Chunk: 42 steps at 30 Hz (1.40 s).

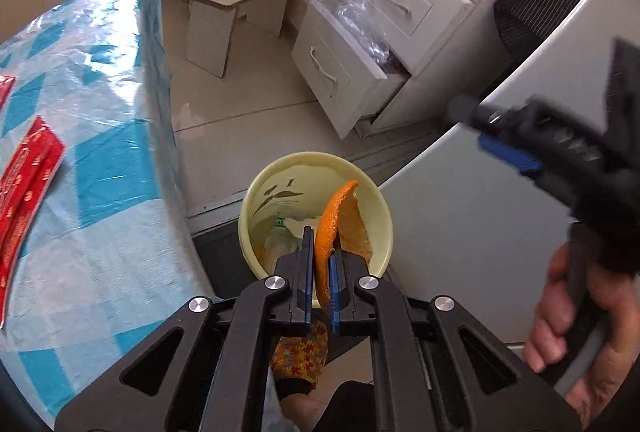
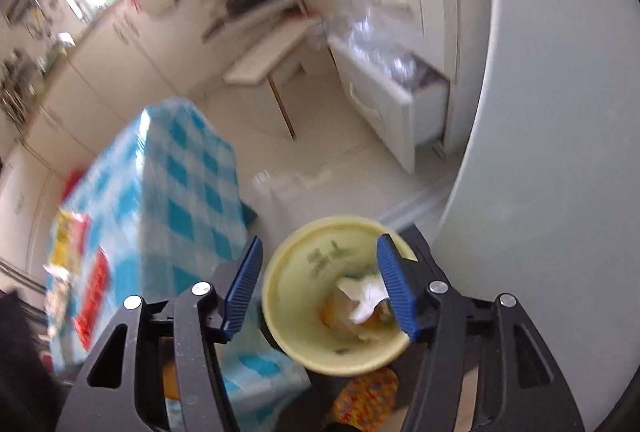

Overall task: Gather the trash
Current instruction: 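Carry the bread and tissue to the yellow bucket and open both tools, then move both tools back over the table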

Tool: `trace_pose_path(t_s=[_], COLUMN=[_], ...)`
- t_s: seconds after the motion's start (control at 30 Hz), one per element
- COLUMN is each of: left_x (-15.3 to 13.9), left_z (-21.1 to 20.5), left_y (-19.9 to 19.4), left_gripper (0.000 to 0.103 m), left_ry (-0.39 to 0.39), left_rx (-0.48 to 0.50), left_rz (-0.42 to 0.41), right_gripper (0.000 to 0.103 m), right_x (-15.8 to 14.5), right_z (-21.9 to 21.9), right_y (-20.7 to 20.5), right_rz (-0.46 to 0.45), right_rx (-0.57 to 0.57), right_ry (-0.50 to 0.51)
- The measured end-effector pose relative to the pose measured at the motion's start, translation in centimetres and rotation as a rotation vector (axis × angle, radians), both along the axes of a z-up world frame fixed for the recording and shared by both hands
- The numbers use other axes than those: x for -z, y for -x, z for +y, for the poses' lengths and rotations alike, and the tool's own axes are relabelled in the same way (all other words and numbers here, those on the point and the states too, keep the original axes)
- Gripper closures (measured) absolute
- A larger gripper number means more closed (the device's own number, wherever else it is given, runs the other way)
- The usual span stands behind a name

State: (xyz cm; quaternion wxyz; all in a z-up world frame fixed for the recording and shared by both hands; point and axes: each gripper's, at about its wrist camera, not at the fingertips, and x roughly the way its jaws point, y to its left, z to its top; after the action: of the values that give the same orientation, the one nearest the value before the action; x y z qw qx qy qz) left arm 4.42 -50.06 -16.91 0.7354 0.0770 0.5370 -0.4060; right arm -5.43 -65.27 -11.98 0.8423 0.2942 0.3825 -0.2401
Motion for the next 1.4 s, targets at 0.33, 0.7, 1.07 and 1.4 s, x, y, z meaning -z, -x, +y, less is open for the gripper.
trace_pose_path(t_s=[0.33,0.7,1.07,1.4], left_x=[-2.3,-14.8,-16.8,-16.5], left_z=[-1.0,20.3,42.1,51.5], left_y=[-0.1,-0.8,-5.3,-6.3], left_gripper=[0.036,0.009,0.008,0.008], left_ry=[-0.011,0.101,-0.011,0.084], left_rx=[0.004,-0.26,-0.53,-0.711], left_rz=[-0.059,-0.548,-0.609,-0.53], right_gripper=[0.035,0.011,0.008,0.007], right_x=[-5.1,-10.0,-11.6,-10.6], right_z=[1.2,8.5,19.3,24.4], right_y=[-0.1,-1.2,-1.8,-3.0], right_rz=[-0.192,-0.295,-0.415,-0.391], right_rx=[0.028,-0.036,-0.19,-0.265], right_ry=[0.199,0.432,0.469,0.49])
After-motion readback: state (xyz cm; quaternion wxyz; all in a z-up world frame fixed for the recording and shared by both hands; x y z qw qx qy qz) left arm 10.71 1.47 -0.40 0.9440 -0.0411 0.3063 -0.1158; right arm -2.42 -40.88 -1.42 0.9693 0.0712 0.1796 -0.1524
